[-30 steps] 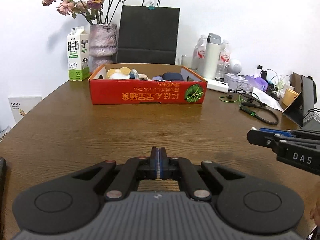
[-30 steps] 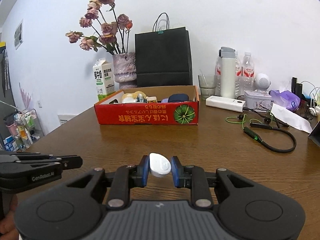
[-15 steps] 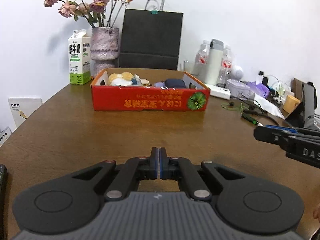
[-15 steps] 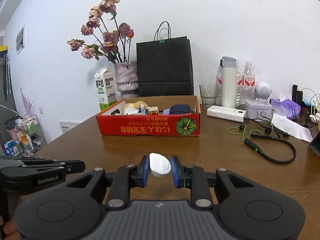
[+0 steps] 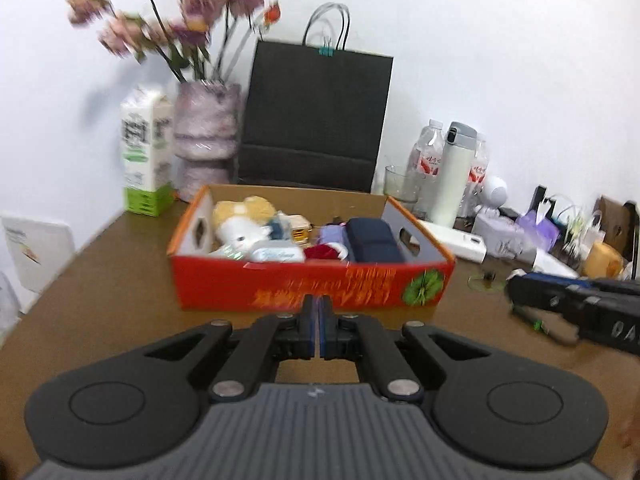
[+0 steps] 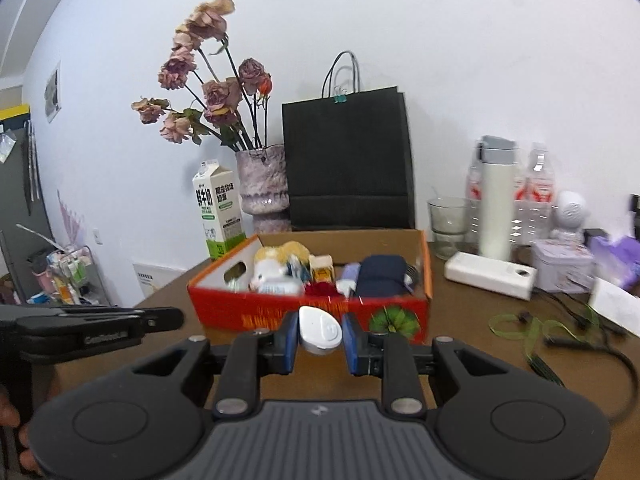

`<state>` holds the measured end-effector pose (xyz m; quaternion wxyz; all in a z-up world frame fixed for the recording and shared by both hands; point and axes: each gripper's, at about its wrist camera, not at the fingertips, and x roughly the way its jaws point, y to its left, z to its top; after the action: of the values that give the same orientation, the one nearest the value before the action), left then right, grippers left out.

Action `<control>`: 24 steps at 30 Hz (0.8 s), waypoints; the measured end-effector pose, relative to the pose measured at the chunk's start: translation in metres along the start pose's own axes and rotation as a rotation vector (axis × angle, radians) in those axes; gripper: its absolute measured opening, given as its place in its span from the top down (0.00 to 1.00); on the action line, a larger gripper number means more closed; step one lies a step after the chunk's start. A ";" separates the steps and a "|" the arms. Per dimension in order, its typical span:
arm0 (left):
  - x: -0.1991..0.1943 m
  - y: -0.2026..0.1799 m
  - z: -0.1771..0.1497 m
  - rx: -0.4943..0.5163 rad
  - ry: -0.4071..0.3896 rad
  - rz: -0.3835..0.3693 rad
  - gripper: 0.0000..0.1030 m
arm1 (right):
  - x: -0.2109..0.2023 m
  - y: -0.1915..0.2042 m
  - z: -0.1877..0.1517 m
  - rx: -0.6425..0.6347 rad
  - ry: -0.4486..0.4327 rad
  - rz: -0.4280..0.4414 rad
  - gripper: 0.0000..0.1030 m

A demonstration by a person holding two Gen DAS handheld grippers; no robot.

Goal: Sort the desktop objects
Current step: 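Carry the white cap into the box with the right tool, then open the right tool over the box and withdraw both tools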

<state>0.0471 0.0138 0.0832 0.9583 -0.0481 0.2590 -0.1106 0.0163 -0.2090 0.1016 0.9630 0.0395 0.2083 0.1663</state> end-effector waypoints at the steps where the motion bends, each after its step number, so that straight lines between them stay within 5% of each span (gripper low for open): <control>1: 0.013 0.003 0.012 -0.020 0.024 -0.010 0.98 | 0.014 -0.004 0.009 0.002 0.006 0.009 0.78; 11: 0.167 0.022 0.116 -0.067 0.189 -0.025 0.97 | 0.212 -0.055 0.113 0.111 0.175 -0.022 0.78; 18: 0.241 0.036 0.127 -0.111 0.289 0.004 0.98 | 0.320 -0.067 0.117 0.067 0.322 -0.162 0.78; 24: 0.278 0.015 0.132 -0.047 0.305 -0.023 0.96 | 0.356 -0.084 0.112 0.108 0.384 -0.154 0.77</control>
<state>0.3512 -0.0328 0.0595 0.9051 -0.0559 0.4037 -0.1215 0.3934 -0.1695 0.0530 0.9120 0.0424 0.3990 0.0853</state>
